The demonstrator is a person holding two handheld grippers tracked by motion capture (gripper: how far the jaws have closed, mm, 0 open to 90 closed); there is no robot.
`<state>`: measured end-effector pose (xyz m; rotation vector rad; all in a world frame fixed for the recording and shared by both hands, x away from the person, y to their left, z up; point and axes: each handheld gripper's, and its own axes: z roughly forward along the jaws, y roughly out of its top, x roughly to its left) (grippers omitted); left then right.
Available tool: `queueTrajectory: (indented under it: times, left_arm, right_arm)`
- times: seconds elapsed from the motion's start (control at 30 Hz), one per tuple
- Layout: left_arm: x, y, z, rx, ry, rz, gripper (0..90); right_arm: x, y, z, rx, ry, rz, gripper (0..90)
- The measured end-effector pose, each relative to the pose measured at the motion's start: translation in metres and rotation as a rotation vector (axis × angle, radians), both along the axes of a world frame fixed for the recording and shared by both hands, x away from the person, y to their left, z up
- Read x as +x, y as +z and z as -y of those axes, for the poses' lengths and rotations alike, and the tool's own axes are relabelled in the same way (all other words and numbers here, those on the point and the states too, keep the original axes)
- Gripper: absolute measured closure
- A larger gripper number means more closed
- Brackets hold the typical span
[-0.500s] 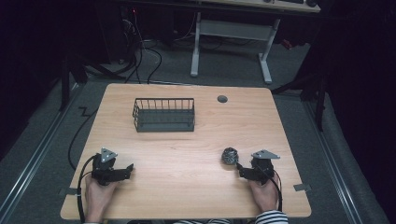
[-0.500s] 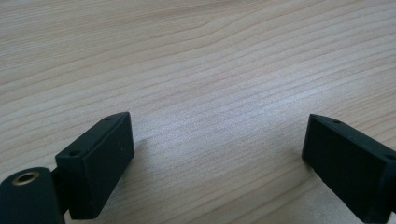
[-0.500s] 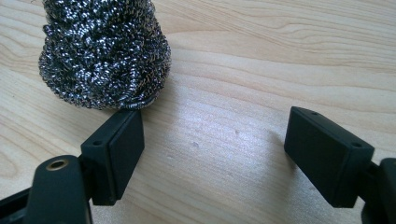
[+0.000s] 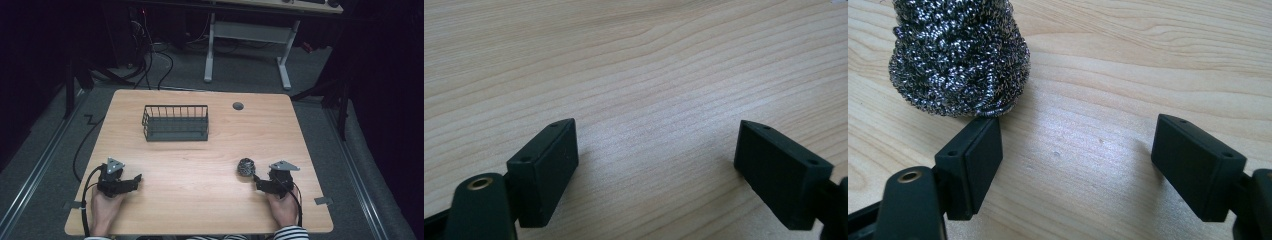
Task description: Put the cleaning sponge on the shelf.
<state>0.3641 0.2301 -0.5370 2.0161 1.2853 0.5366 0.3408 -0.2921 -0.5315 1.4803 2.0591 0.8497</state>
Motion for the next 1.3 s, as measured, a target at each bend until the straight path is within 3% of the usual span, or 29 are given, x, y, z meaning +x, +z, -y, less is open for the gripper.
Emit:
queueTrajectory:
  times: [0.27,0.87,1.0,1.1,1.3]
  left_arm:
    - [0.003,0.003,0.0,-0.031,-0.013,-0.016,19.0]
    - [0.004,0.009,-0.009,-0.113,0.022,-0.027,20.5]
    - [0.005,0.018,-0.007,-0.102,0.002,-0.033,20.4]
    - [0.008,0.028,-0.006,-0.098,0.0,-0.009,20.5]
    - [0.014,0.041,-0.006,-0.095,-0.006,-0.002,20.1]
  right_arm:
    - [0.0,0.0,0.0,0.0,-0.001,-0.001,20.7]
    - [-0.001,0.0,-0.001,-0.002,0.003,0.002,21.6]
    - [-0.001,0.0,-0.001,-0.001,0.004,0.003,21.8]
    - [-0.001,0.0,-0.001,-0.001,0.006,0.003,21.9]
    - [-0.001,0.0,-0.001,-0.001,0.009,0.003,21.9]
